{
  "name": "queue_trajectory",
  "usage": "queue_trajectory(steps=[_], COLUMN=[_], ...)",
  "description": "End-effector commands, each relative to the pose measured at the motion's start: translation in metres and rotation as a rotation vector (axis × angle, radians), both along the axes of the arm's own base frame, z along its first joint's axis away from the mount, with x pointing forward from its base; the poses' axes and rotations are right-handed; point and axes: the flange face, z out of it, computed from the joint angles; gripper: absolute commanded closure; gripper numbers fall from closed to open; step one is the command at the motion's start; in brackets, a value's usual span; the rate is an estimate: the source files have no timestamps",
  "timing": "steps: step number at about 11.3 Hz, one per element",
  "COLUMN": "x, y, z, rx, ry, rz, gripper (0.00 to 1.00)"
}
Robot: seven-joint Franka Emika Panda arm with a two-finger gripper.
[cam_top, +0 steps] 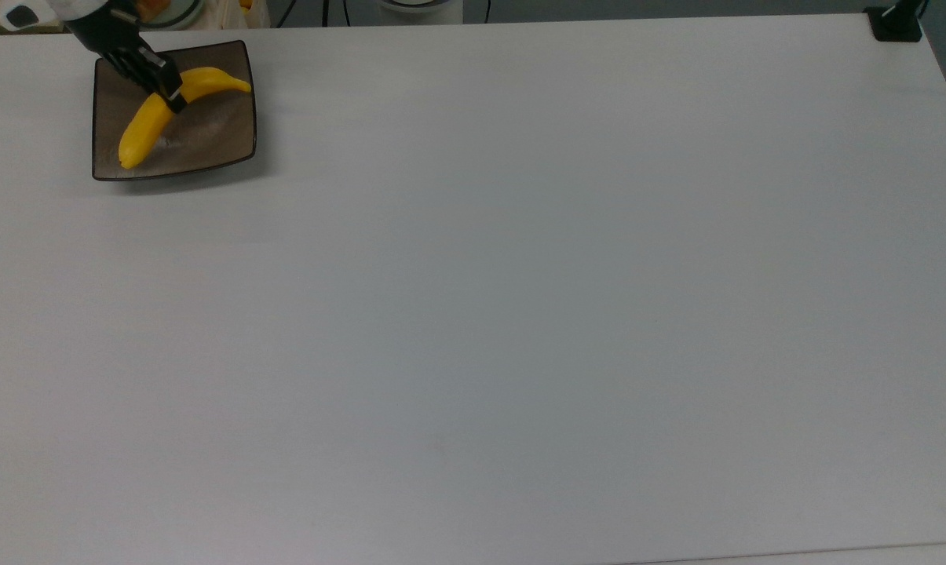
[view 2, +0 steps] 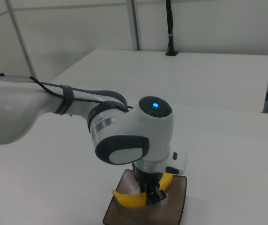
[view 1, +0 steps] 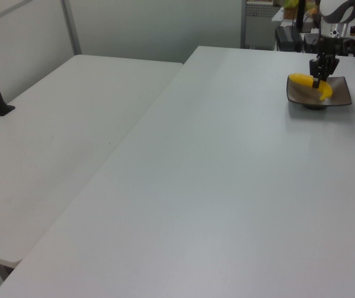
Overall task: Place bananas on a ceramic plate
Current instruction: 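Lower the banana onto the plate and open the gripper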
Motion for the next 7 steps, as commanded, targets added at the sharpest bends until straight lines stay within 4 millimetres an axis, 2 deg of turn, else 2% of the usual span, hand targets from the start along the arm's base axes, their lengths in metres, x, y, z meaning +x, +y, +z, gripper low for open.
queue_trajectory(steps=[1, 2, 3, 5, 7], x=[-0.004, -0.004, -0.003, -0.003, 0.001], y=[-0.005, -0.005, -0.004, -0.003, 0.007], z=[-0.001, 0.0, 0.0, 0.005, 0.021], rx=[0.007, 0.008, 0.014, 0.016, 0.01], ry=[-0.024, -0.024, -0.027, -0.032, -0.048], rz=[-0.022, -0.029, -0.039, -0.037, -0.009], gripper=[0.55, 0.21, 0.0, 0.0, 0.0])
